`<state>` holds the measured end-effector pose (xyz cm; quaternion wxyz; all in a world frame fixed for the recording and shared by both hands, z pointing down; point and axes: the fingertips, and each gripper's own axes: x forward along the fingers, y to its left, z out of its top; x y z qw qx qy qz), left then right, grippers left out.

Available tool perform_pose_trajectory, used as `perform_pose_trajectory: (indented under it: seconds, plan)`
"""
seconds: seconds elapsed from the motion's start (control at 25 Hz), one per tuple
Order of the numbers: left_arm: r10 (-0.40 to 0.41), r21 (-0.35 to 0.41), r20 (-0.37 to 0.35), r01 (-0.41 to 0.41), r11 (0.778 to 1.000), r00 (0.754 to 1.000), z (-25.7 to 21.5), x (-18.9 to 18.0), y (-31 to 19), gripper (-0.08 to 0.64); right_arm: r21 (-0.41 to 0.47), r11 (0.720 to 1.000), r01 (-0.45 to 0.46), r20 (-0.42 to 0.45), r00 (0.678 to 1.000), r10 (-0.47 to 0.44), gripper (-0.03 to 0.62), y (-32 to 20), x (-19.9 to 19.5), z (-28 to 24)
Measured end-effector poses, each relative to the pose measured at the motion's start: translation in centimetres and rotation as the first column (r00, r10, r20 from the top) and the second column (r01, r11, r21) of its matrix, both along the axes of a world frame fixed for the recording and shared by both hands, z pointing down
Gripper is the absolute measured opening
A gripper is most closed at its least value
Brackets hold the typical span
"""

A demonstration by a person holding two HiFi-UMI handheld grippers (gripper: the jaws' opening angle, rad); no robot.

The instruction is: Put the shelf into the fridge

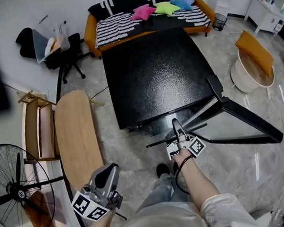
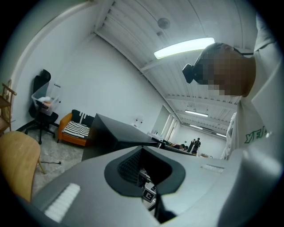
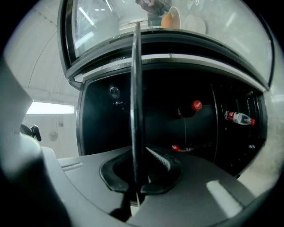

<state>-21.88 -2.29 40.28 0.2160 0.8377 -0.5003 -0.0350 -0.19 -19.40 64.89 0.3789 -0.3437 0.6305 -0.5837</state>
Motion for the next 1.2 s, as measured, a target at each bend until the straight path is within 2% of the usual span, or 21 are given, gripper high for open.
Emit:
perform_pose_trajectory:
  seconds: [0.52,0.88,1.2]
  plan:
    - [-0.003,0.001,-0.003,0.003,1.000,1.000,0.2,0.5,-1.5,-0.003,0.044,0.999,0.014,-0.002,1.000,-0.014,0.014,-3.7,-1.1,-0.5]
    - [0.040,0.023,-0.012,-0.040,0.999,0.999,0.1,2.9,-4.6,-0.004,0.060,0.998,0.017,0.008,1.000,-0.017,0.015,-5.5,-1.9,-1.0]
    - [0.053,0.021,-0.016,-0.053,0.998,0.998,0.2,3.7,-5.0,-0.003,0.061,0.998,0.017,0.014,1.000,-0.018,0.017,-6.3,-2.4,-1.2]
